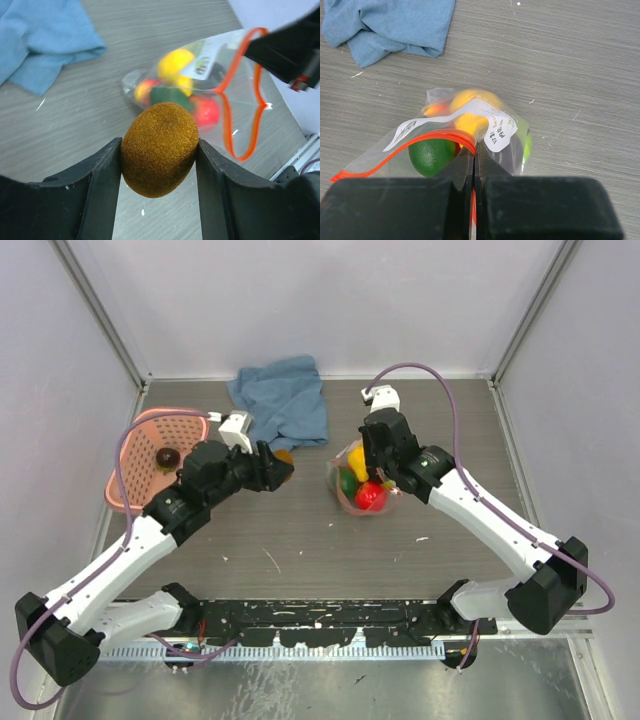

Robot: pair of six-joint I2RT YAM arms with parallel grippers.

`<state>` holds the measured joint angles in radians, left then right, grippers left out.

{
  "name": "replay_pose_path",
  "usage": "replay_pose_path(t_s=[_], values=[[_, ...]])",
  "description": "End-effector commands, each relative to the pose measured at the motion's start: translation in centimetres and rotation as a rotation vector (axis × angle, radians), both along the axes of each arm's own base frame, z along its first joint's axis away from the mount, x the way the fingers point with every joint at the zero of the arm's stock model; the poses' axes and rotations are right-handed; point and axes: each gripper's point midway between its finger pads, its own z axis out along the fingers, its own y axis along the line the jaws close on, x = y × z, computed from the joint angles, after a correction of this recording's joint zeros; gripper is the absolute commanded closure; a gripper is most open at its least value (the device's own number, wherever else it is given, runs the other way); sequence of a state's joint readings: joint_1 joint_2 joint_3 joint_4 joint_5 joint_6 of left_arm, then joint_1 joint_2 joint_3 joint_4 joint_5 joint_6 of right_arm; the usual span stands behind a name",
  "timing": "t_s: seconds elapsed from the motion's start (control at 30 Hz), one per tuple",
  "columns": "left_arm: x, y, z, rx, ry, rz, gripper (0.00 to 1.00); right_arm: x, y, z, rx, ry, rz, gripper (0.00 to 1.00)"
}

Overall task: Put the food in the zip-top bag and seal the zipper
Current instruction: Pick up the fake fruit from the bin, then place the fake fruit in the zipper food storage bag.

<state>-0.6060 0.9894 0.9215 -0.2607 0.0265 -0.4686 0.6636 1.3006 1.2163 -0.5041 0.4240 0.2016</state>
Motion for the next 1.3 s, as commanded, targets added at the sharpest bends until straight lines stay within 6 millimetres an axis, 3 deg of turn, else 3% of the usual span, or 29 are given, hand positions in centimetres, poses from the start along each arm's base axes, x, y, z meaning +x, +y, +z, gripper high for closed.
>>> replay_pose_path(t_s=[0.0,0.3,0.4,0.53,0.6,0.77,1.03,1.27], values=[[0.0,-3.6,6.2,-0.088,-0.314,-0.096,0.58,0.7,0.9,2.4,0.055,-0.048,0.008,0.99],[-4.8,-11.9,7.6,-0.052,-0.629,-0.366,0.61,0.9,1.3,1.7,0.058,-0.029,0.011,0.99],[-5.3,-14.4,7.1,0.004,-0.696,-0.414,0.61,0.9,1.5,1.8,0.063,-0.025,0.021,0.99],[-4.9,-16.4,6.3,0.046,-0.745,-0.440,0.61,0.8,1.6,1.8,0.066,-0.022,0.023,0.99],[-4.1,-17.6,4.3,0.095,-0.758,-0.458,0.61,0.7,1.6,1.9,0.070,-0.022,0.026,0.99],[-2.2,-18.7,2.6,0.188,-0.805,-0.429,0.60,0.3,1.5,1.7,0.074,-0.015,0.032,0.99],[2.1,-18.6,-0.7,0.386,-0.755,-0.287,0.59,0.0,1.3,1.5,0.075,-0.015,0.033,0.99],[4.9,-18.2,-1.6,0.435,-0.734,-0.125,0.47,-0.3,1.3,1.1,0.078,-0.012,0.039,0.99]])
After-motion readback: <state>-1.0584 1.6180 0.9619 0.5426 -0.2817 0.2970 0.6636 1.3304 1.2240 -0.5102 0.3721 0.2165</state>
